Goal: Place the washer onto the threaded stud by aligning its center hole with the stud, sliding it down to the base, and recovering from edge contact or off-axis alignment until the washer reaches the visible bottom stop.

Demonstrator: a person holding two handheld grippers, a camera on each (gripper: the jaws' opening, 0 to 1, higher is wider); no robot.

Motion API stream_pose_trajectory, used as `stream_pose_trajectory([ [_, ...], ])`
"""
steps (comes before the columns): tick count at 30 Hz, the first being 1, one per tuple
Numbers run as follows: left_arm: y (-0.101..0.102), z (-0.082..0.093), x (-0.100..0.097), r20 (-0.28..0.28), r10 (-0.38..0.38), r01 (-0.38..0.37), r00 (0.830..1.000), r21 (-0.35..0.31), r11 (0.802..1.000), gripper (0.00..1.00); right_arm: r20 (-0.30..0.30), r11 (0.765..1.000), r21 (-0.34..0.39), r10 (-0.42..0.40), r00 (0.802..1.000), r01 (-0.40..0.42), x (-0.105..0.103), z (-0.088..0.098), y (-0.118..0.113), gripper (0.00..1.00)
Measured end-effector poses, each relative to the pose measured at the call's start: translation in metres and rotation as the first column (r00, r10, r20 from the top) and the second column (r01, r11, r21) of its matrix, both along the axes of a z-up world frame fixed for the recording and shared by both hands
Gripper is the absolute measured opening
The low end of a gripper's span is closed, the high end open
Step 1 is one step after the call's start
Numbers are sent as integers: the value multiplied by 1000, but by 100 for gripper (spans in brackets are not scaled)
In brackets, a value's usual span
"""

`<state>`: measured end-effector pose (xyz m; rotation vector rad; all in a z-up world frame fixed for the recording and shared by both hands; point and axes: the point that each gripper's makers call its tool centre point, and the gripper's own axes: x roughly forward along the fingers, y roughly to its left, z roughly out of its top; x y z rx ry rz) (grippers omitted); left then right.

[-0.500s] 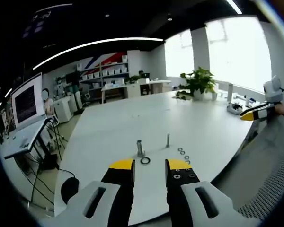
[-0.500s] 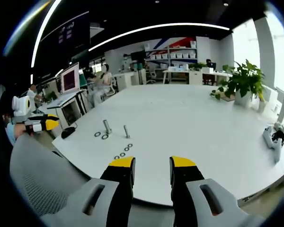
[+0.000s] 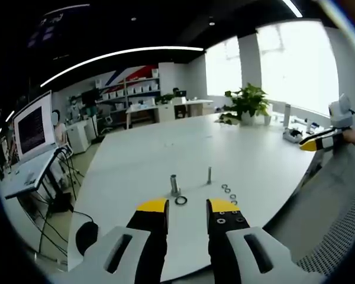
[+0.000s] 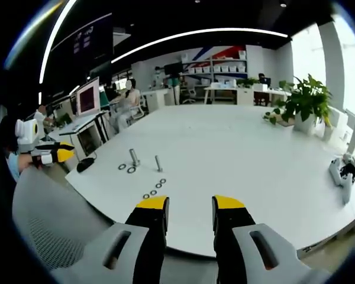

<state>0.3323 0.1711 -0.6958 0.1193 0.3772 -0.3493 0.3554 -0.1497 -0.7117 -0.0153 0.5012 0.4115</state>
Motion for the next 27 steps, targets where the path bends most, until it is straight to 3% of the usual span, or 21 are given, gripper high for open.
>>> stream_pose_trajectory([
  [27, -1, 0, 0, -3, -5, 5, 1000, -1, 1000, 22, -3, 1000, -4, 0, 1000, 0, 1, -1, -1, 31],
])
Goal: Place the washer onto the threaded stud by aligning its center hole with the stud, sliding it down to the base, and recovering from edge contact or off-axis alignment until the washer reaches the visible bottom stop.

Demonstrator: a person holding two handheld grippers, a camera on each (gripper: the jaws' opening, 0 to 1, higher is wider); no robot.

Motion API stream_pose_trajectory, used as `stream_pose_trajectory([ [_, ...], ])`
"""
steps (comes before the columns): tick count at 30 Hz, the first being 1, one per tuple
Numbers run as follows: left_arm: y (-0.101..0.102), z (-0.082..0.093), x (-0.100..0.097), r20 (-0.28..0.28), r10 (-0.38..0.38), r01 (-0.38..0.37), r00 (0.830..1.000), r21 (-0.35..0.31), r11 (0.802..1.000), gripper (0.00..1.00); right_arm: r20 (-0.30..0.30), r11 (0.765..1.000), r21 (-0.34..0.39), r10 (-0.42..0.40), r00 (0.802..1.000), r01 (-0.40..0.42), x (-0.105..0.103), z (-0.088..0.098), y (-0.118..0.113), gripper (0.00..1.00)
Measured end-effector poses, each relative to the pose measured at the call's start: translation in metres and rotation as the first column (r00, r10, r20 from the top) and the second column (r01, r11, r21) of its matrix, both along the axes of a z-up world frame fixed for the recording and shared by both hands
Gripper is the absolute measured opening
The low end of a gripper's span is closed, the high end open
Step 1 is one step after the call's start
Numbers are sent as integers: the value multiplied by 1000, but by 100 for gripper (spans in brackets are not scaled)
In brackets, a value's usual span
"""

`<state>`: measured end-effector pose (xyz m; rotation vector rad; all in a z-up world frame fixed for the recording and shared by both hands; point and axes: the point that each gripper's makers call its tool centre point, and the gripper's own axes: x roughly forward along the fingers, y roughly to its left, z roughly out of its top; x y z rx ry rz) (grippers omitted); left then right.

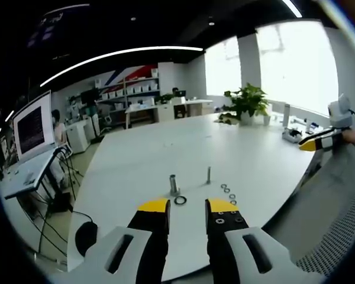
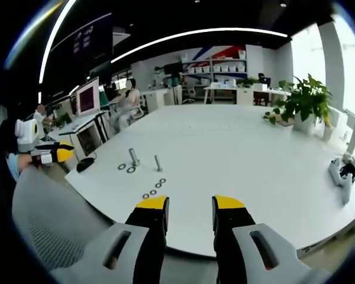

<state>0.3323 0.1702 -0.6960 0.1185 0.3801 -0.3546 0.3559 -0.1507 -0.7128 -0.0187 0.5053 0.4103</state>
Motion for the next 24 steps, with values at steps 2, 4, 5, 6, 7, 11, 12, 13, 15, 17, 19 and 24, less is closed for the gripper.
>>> stream_pose_trajectory([
  [2, 0, 0, 0, 1, 0, 0, 1000, -1, 1000, 21, -3, 1000, -4, 0, 1000, 0, 0, 0, 0, 31],
  [4, 0, 0, 0, 0, 0, 0, 1000, 0, 1000, 21, -9, 1000, -12, 7, 1000, -7, 0, -1, 1, 31],
  [5, 0, 0, 0, 0, 0, 0, 1000, 0, 1000, 21, -15, 1000, -22, 19, 1000, -19, 0, -2, 2, 31],
  [6, 1, -1, 0, -1, 1, -1, 1000, 0, 1000, 21, -17, 999, -25, 28, 999, -29, -1, -3, 4, 31],
  [7, 1, -1, 0, -2, 1, -1, 1000, -1, 1000, 21, -18, 999, -26, 38, 999, -38, -1, -2, 5, 31],
  [11, 0, -2, 0, -6, -7, 7, 1000, 5, 1000, 20, -48, 990, -9, 140, 989, -141, -6, -4, 22, 30],
  [12, 0, -3, 0, -7, -9, 9, 1000, 6, 1000, 20, -48, 985, 9, 173, 984, -173, -6, -2, 26, 28],
  [13, 0, -3, 0, -8, -11, 11, 1000, 5, 1000, 20, -53, 985, 10, 174, 983, -174, -6, -2, 26, 27],
  [15, 0, -3, 0, -9, -14, 14, 1000, 6, 1000, 20, -77, 982, 11, 191, 979, -190, -4, -4, 27, 27],
  [17, 0, -3, 0, -8, -14, 14, 1000, 6, 1000, 20, -98, 975, 13, 221, 970, -221, -1, -5, 31, 27],
  [19, 0, -2, 0, -7, -10, 10, 1000, 4, 1000, 20, -109, 966, 6, 257, 960, -258, 2, -4, 35, 27],
  [24, 1, 0, 0, -3, -4, 4, 1000, -4, 1000, 19, -172, 927, -27, 364, 916, -373, 6, -10, 48, 27],
])
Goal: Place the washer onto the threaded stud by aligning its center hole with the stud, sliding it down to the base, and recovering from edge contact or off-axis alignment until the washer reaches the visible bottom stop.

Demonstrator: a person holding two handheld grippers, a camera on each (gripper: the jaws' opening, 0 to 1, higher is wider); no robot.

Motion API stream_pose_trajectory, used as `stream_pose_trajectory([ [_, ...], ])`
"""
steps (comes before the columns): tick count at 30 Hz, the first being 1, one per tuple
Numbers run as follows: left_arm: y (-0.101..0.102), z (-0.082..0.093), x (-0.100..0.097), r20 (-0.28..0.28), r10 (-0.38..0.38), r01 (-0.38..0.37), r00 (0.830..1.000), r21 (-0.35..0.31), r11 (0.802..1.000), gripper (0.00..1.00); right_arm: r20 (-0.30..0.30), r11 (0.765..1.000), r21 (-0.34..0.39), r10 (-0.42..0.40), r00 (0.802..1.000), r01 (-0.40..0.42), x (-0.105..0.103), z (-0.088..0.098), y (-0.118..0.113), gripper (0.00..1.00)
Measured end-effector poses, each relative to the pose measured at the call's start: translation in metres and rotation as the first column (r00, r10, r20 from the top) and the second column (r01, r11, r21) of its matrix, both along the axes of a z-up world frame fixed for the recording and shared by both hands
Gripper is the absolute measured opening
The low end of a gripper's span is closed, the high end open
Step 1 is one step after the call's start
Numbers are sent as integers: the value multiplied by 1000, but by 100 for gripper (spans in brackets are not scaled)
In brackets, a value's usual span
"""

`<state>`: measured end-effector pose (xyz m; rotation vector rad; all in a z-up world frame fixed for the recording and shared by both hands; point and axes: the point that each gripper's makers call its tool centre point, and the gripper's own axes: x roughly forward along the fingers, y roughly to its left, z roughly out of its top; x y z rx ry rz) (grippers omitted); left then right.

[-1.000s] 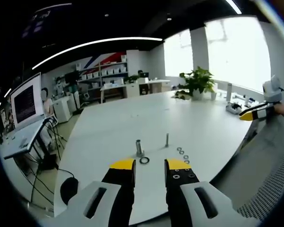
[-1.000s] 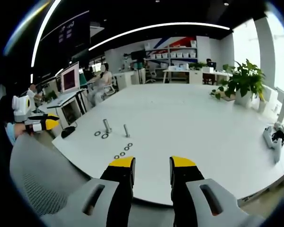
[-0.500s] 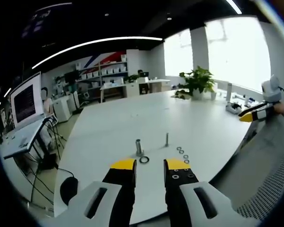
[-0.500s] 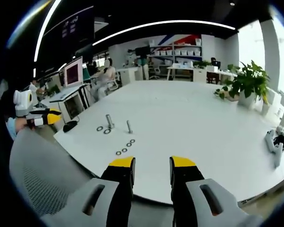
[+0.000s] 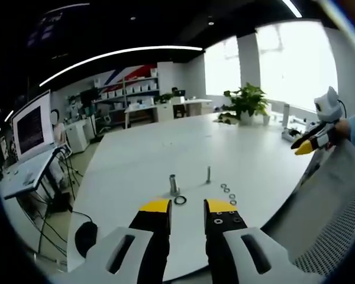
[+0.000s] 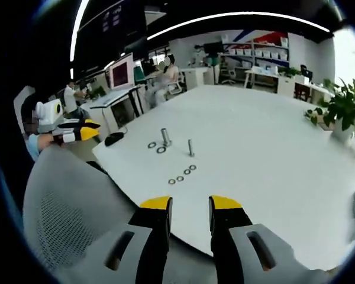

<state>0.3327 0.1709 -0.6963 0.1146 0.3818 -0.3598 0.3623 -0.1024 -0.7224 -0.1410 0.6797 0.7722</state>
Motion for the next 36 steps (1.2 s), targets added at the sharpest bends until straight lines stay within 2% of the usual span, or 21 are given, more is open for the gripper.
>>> stream_pose_trajectory([
  [4, 0, 1, 1, 3, 2, -2, 1000, -4, 1000, 19, -13, 996, -19, 86, 996, -86, 9, -1, 11, 27],
  [8, -2, 1, 1, -2, -9, 9, 1000, -9, 1000, 19, -42, 985, -27, 171, 984, -172, 19, -5, 26, 27],
  [13, -6, 0, 0, -14, -35, 34, 999, -15, 999, 19, -70, 946, -73, 312, 947, -317, 25, -11, 54, 27],
  [15, -8, -1, 0, -22, -50, 50, 999, -15, 999, 19, -74, 933, -85, 344, 936, -350, 28, -13, 66, 27],
  [18, -11, -4, -2, -41, -73, 72, 997, -13, 997, 19, -82, 922, -90, 370, 926, -376, 33, -15, 80, 27],
  [23, -17, -10, -6, -70, -115, 114, 991, -10, 993, 19, -98, 920, -76, 378, 921, -386, 44, -25, 106, 27],
  [28, -24, -10, -8, -69, -168, 166, 983, -33, 986, 19, -138, 941, -65, 320, 937, -331, 50, -51, 122, 27],
  [31, -30, -9, -12, -69, -205, 201, 976, -61, 978, 19, -150, 925, -116, 343, 927, -361, 47, -72, 127, 27],
  [34, -37, -1, -13, -14, -258, 257, 966, -53, 965, 18, -149, 911, -143, 368, 918, -388, 46, -90, 133, 27],
  [36, -40, -1, -13, -16, -277, 275, 961, -64, 959, 18, -163, 906, -149, 373, 914, -396, 45, -100, 136, 27],
])
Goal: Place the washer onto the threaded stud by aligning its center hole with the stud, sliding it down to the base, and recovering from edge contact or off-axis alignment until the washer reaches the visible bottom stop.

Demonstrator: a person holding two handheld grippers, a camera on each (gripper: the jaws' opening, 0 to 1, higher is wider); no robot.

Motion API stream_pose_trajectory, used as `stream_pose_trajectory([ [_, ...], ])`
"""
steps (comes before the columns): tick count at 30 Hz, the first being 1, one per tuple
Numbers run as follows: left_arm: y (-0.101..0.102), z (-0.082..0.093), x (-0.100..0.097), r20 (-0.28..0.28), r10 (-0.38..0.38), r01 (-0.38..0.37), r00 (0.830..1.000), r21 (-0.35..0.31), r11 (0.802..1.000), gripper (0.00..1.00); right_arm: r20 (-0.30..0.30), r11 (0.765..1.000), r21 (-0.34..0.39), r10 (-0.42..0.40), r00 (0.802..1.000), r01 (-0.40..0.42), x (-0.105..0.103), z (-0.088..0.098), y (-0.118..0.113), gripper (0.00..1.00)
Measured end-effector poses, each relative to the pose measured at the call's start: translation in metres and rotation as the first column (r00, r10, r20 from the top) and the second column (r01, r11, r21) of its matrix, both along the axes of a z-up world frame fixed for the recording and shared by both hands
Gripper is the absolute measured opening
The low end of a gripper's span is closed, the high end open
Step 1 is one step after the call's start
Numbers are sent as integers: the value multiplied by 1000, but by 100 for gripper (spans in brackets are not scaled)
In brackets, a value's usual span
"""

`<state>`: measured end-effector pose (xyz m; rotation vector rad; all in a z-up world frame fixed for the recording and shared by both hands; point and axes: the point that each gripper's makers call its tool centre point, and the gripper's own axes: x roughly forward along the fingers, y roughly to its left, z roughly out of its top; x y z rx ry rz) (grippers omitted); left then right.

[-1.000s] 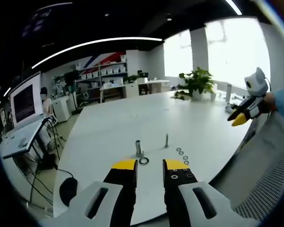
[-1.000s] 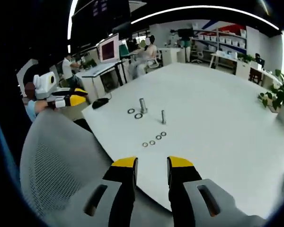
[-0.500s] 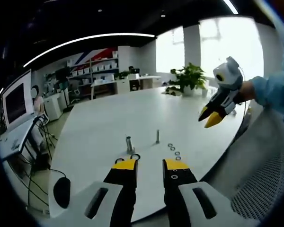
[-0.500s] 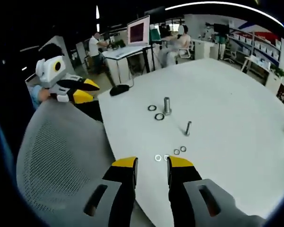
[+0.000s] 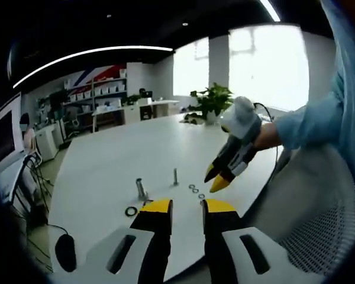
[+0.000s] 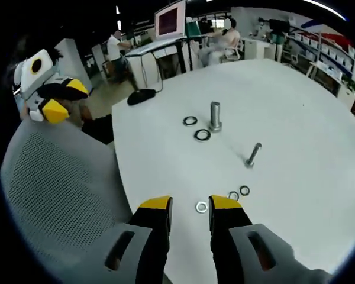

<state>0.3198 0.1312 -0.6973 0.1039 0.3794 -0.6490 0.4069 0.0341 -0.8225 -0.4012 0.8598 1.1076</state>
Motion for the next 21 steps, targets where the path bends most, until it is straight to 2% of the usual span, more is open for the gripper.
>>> stream_pose_trajectory([
  [2, -5, -1, -1, -9, -45, 45, 999, -3, 999, 18, -36, 997, -60, 55, 998, -57, -10, -14, -4, 27],
  [3, -5, -1, -1, -13, -45, 45, 999, -10, 999, 18, -26, 992, -79, 98, 995, -100, -13, -17, -3, 27],
  [4, -7, 2, 1, 7, -63, 64, 998, -17, 998, 18, -15, 989, -87, 120, 993, -121, -14, -19, -2, 26],
  [5, -7, 3, 1, 14, -71, 71, 997, -15, 997, 18, -12, 989, -82, 121, 993, -122, -15, -22, 1, 26],
  [8, -11, -1, -1, -20, -104, 103, 994, -14, 995, 17, -11, 985, -105, 140, 990, -140, -13, -29, 3, 26],
  [9, -12, -1, -2, -9, -112, 112, 994, -8, 994, 17, 0, 982, -119, 146, 989, -145, -10, -32, 2, 26],
  [16, -14, -1, 0, -18, -109, 109, 994, -13, 994, 17, 5, 982, -138, 127, 992, -126, -2, -43, -9, 24],
  [21, -12, -4, 1, -39, -87, 86, 995, -17, 996, 18, -12, 990, -108, 90, 996, -91, 3, -44, -8, 21],
])
